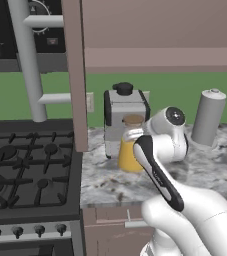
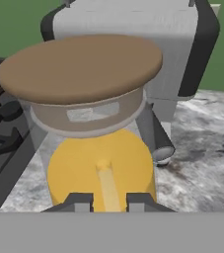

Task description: There is a tray on the dining counter. Grab the cup, mug, and pitcher and place them on the tray. The pitcher may be placed next to the tray if it cannot fit the tray.

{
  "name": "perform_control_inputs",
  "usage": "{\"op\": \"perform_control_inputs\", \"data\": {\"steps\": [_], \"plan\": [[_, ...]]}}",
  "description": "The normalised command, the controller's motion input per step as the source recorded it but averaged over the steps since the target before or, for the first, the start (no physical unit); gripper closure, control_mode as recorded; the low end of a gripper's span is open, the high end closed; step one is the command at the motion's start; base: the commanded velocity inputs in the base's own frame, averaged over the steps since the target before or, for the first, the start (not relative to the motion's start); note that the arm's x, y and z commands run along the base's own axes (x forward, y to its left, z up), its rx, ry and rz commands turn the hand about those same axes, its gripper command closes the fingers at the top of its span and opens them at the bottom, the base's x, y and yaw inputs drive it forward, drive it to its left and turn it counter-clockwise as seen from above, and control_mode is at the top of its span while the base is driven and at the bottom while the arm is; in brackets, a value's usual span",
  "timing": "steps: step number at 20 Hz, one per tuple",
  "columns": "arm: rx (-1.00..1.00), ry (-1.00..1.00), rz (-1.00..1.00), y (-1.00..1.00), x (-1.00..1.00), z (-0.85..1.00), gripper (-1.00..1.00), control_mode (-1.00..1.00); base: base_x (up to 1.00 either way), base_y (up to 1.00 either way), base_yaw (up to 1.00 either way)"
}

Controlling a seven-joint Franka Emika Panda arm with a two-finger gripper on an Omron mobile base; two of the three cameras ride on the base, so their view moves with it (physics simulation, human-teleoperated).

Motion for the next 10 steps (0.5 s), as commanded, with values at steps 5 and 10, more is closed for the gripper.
{"op": "perform_control_inputs", "data": {"steps": [5, 10], "plan": [[0.0, 0.0, 0.0, -0.01, 0.0, 0.33, 1.0, -1.0, 0.0, 0.0, 0.0], [0.0, 0.0, 0.0, -0.02, 0.0, 0.24, 1.0, -1.0, 0.0, 0.0, 0.0]]}}
